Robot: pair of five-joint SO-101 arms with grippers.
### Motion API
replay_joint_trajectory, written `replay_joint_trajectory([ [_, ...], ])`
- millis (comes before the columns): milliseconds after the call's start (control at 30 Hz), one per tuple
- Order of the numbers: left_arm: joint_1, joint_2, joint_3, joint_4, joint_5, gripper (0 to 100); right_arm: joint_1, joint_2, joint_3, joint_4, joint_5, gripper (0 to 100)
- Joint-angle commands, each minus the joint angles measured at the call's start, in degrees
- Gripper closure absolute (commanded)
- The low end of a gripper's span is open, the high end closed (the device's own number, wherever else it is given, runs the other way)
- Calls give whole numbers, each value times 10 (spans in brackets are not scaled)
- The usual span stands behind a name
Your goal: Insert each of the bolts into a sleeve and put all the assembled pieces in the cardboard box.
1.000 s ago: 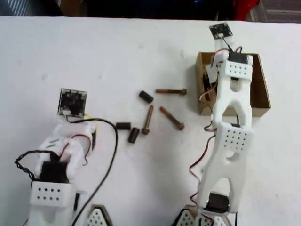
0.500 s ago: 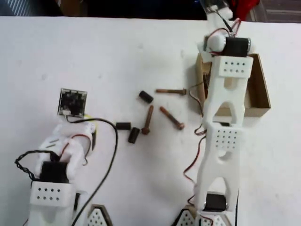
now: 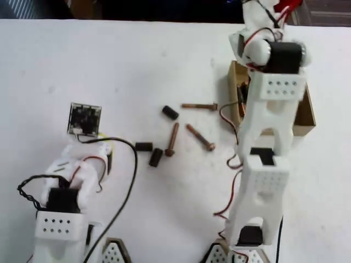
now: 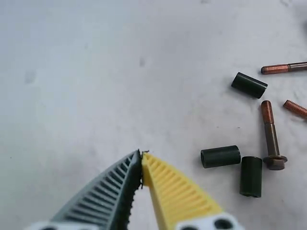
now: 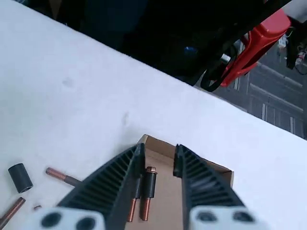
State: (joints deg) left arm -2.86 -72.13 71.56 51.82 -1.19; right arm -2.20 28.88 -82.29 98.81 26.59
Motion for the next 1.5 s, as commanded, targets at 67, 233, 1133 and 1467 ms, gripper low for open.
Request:
replay_joint_trajectory([
  [67, -1, -4, -2, -19, -6, 959, -8, -180, 91, 29, 6, 911],
  [233, -1, -4, -2, -19, -6, 958, -8, -313, 187, 28, 6, 911],
  [1133, -7, -4, 47, -92, -8, 958, -87, -739, 869, -70, 10, 911],
  [1467, -89, -4, 44, -91, -30, 960, -213, -742, 1134, -289, 5, 912],
])
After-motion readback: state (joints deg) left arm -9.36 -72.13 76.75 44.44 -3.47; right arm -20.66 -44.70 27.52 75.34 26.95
